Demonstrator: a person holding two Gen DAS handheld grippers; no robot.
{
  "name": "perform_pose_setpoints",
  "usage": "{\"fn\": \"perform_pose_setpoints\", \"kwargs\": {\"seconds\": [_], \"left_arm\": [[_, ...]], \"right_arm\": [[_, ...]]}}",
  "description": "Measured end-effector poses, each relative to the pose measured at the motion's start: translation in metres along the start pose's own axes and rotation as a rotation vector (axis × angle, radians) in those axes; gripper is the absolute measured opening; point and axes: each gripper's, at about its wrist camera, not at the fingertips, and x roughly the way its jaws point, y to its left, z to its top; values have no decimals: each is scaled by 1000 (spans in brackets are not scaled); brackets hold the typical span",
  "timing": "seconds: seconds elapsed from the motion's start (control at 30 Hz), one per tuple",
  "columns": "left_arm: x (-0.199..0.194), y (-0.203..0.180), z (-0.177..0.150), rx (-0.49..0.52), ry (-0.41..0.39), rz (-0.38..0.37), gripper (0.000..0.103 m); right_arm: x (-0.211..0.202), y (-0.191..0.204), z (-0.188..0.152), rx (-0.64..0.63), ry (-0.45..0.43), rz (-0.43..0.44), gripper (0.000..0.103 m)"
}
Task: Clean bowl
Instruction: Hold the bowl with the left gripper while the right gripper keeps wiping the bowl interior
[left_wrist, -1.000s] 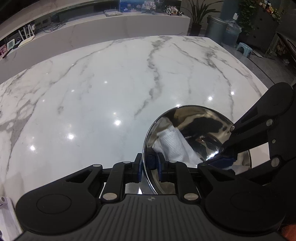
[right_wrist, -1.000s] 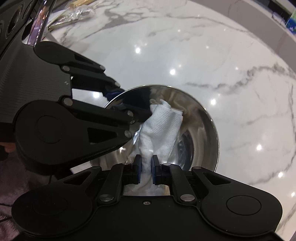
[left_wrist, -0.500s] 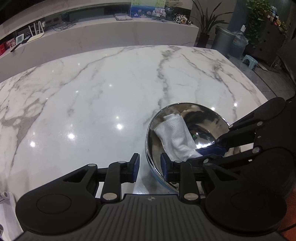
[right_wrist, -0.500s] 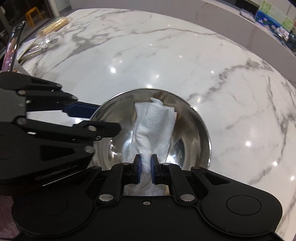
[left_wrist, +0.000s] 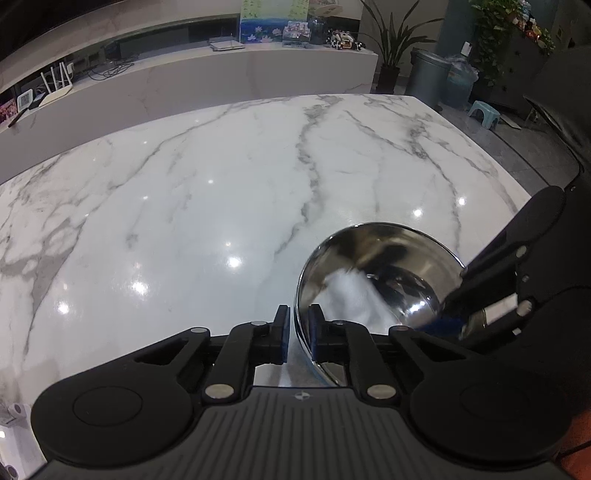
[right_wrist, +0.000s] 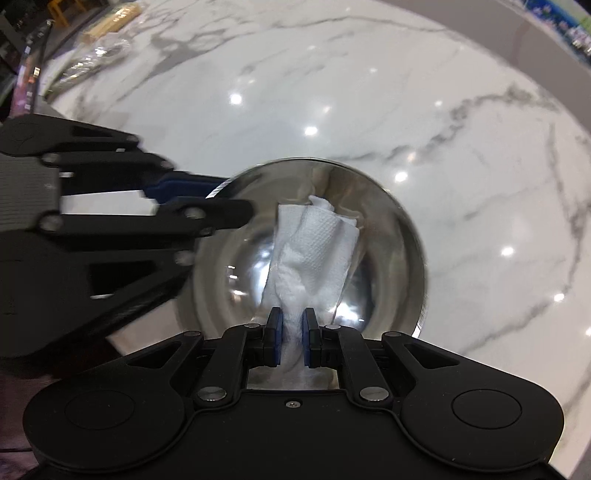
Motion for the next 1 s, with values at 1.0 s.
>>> {"fn": "perform_pose_setpoints", "kwargs": {"seconds": [1.0], "left_arm": [[6,-4,-5,55,26,7,8]], "right_arm": [[-7,27,-8,-324,66,-262,8]]}}
